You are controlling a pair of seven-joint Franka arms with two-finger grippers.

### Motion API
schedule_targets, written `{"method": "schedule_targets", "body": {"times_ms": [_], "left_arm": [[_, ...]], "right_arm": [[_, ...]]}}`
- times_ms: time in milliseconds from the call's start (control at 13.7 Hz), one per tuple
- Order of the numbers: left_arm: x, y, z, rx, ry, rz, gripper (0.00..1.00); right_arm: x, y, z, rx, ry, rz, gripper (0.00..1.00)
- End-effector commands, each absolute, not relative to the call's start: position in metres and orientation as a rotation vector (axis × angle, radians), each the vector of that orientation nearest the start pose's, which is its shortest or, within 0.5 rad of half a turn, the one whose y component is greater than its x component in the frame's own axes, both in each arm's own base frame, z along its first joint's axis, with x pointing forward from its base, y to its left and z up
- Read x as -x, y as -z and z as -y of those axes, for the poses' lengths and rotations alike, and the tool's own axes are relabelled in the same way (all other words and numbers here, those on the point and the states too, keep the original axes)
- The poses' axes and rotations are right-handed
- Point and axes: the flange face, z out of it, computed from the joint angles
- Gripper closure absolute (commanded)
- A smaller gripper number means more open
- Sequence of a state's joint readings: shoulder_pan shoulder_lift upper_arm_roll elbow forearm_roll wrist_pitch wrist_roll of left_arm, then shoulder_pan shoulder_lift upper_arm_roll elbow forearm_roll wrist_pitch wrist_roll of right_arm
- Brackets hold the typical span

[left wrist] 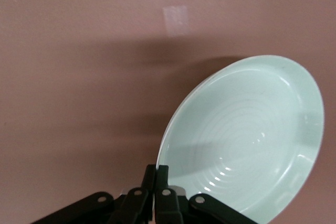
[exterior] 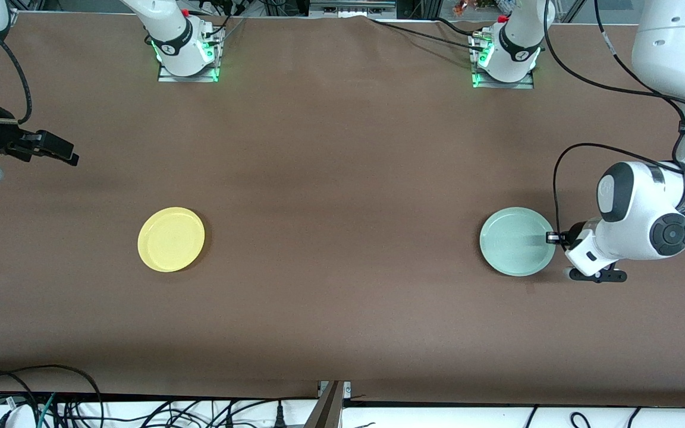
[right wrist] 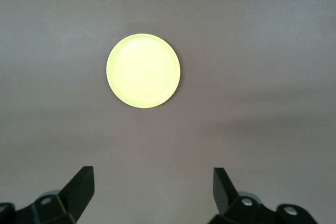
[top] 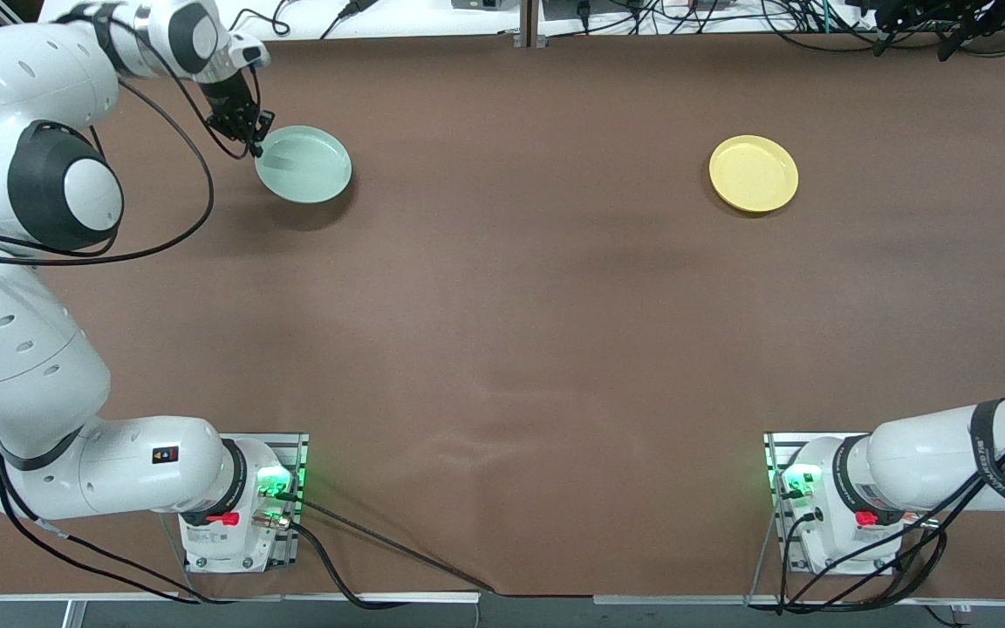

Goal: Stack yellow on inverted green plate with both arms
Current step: 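Lift and flip the green plate with the left gripper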

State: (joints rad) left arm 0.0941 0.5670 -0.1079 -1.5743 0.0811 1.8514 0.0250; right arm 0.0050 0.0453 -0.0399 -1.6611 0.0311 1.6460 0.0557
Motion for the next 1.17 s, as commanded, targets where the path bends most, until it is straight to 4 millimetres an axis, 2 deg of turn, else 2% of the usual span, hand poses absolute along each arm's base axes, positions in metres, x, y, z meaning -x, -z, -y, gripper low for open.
{"method": "schedule_targets", "body": {"times_ms": [0,73,220,513,659,733,1026,1099], "left_arm": [[-0.675,-0.346,0.059,2.835,-0.444,-0.328,1.00],[-0.678,-0.354,0.074,2.783,-0.405,-0.368,1.00],[-0.676,-0.360,0.094,2.787,-0.378,-0.339,1.00],[-0.651,-0.396,0.217,2.652,-0.303,-0.396,1.00],[-0.626,-0.397,0.285,2.512,-0.208,-0.492,1.00],[-0.616,-0.394,0.309,2.452,-0.168,-0.517,1.00],[-0.579,-0.378,0.384,2.326,-0.045,-0.578,1.00],[-0.568,-0.365,0.402,2.313,-0.030,-0.579,1.00]], "right_arm": [[-0.567,-0.569,0.016,3.102,-0.091,-0.155,0.00],[-0.567,-0.569,0.016,3.102,-0.091,-0.155,0.00],[-0.567,-0.568,0.016,3.102,-0.094,-0.155,0.00],[-0.567,-0.568,0.016,3.102,-0.094,-0.155,0.00],[-0.567,-0.568,0.016,3.102,-0.094,-0.155,0.00],[-0.567,-0.569,0.016,3.102,-0.094,-0.155,0.00],[-0.566,-0.568,0.017,3.102,-0.103,-0.155,0.00],[-0.566,-0.567,0.017,3.102,-0.105,-0.155,0.00]]}}
